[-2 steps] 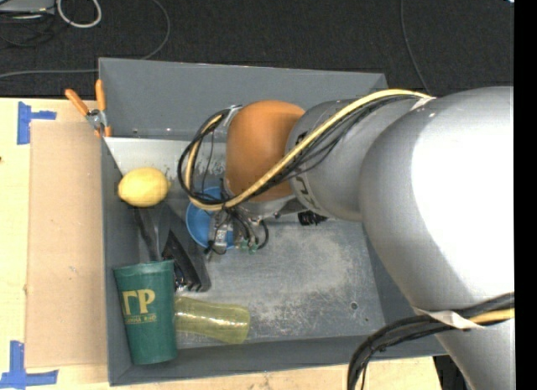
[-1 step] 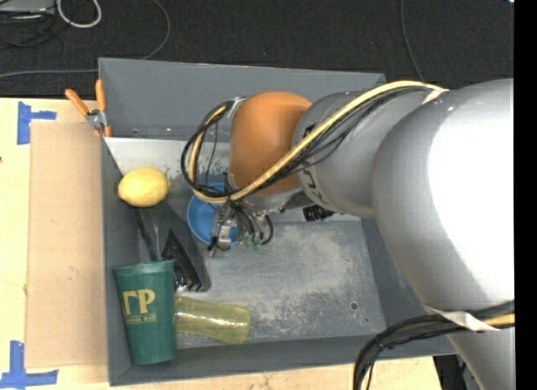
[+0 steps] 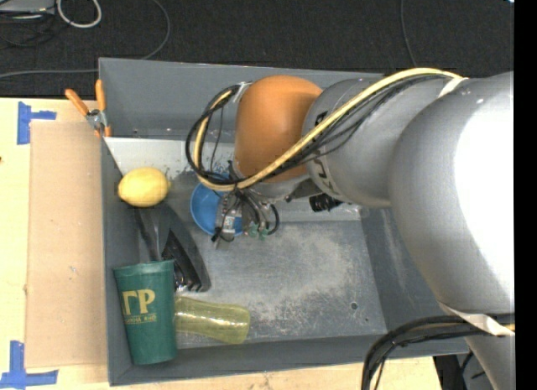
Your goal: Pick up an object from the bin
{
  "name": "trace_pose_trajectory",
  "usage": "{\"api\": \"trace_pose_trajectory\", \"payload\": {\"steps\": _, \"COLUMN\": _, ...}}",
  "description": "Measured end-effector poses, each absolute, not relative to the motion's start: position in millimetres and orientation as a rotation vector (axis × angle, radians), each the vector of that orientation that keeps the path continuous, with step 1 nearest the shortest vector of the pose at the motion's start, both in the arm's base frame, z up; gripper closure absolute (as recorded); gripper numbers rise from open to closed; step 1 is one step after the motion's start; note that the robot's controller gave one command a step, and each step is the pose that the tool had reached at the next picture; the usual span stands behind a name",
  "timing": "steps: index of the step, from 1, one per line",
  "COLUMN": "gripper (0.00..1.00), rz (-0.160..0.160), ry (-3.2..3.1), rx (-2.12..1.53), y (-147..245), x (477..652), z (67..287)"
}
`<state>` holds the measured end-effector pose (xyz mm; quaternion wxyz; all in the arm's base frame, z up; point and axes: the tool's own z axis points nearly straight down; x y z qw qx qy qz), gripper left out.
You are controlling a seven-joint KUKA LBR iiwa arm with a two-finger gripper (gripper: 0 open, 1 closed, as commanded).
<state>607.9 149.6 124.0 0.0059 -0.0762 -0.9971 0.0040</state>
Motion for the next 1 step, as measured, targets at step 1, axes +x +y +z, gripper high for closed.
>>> {"api": "trace_pose_trajectory", "payload": {"steps": 1, "gripper": 1.00, "rz": 0.010, "ry": -3.124, "rx": -0.239, "y": 149.8, "x": 609.1, "z": 142.1}}
